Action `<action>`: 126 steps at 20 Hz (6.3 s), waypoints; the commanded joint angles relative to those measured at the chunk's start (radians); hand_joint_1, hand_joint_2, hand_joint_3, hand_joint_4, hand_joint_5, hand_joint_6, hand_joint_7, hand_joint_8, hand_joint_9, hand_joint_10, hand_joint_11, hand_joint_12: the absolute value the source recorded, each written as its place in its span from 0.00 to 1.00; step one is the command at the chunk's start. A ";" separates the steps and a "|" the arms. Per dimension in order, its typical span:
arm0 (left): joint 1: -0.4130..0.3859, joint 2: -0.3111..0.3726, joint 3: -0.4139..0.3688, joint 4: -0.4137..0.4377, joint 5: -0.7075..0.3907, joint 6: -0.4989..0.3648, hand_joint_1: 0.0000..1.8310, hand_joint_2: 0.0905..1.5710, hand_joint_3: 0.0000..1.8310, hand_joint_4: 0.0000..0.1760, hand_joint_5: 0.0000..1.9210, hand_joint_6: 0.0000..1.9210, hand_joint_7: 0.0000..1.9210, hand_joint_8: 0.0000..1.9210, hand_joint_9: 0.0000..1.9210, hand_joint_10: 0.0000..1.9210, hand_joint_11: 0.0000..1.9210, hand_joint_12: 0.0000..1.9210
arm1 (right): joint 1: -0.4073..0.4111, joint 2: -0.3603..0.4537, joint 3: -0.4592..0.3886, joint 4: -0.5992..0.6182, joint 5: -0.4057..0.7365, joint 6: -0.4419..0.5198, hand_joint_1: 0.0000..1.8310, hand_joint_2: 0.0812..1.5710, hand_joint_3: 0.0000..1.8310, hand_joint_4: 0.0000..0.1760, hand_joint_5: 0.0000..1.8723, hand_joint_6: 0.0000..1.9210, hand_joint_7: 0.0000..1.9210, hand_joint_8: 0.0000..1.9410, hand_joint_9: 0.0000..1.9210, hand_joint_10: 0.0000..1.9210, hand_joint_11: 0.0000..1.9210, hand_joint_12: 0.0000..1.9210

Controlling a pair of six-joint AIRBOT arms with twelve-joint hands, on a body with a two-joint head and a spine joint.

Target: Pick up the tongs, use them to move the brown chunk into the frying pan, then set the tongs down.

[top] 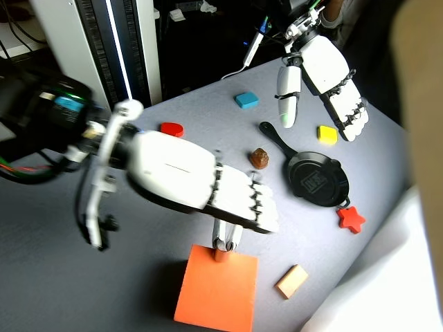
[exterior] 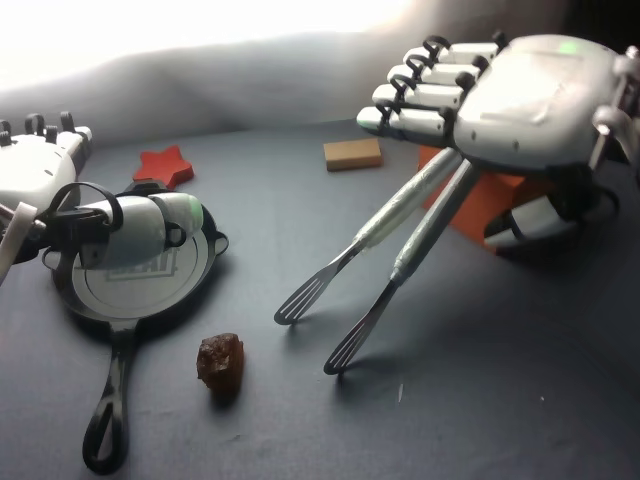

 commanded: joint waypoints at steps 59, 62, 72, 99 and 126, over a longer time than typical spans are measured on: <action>-0.002 0.001 -0.022 0.091 -0.091 0.003 0.00 0.73 0.00 0.00 0.00 0.00 0.00 0.00 0.00 0.00 0.00 0.00 | 0.135 -0.166 0.020 0.000 -0.249 0.074 0.59 0.79 0.00 0.00 0.37 0.73 0.49 0.00 0.48 0.01 0.18 0.69; -0.002 0.001 -0.026 0.091 -0.131 -0.008 0.00 0.73 0.00 0.00 0.00 0.00 0.00 0.00 0.00 0.00 0.00 0.00 | 0.124 -0.150 -0.012 -0.001 -0.163 0.096 0.59 0.80 0.00 0.00 0.37 0.73 0.49 0.00 0.48 0.01 0.18 0.69; -0.020 0.001 -0.057 0.022 -0.481 -0.008 0.00 0.74 0.00 0.00 0.00 0.00 0.00 0.00 0.00 0.00 0.00 0.00 | 0.061 -0.062 -0.105 0.120 0.127 0.027 0.60 0.78 0.00 0.00 0.32 0.42 0.47 0.01 0.47 0.00 0.16 0.68; -0.012 -0.016 -0.079 0.016 -0.576 0.009 0.00 0.75 0.00 0.00 0.00 0.00 0.00 0.00 0.00 0.00 0.00 0.00 | 0.016 -0.285 -0.240 1.746 0.743 -1.492 0.61 0.76 0.00 0.00 0.42 0.07 0.47 0.00 0.47 0.00 0.18 0.65; -0.007 -0.030 -0.077 0.031 -0.574 0.008 0.00 0.75 0.00 0.00 0.00 0.00 0.00 0.00 0.00 0.00 0.00 0.00 | -0.067 -0.402 -0.087 1.680 0.650 -1.486 0.57 0.77 0.00 0.00 0.41 0.01 0.42 0.00 0.42 0.00 0.12 0.68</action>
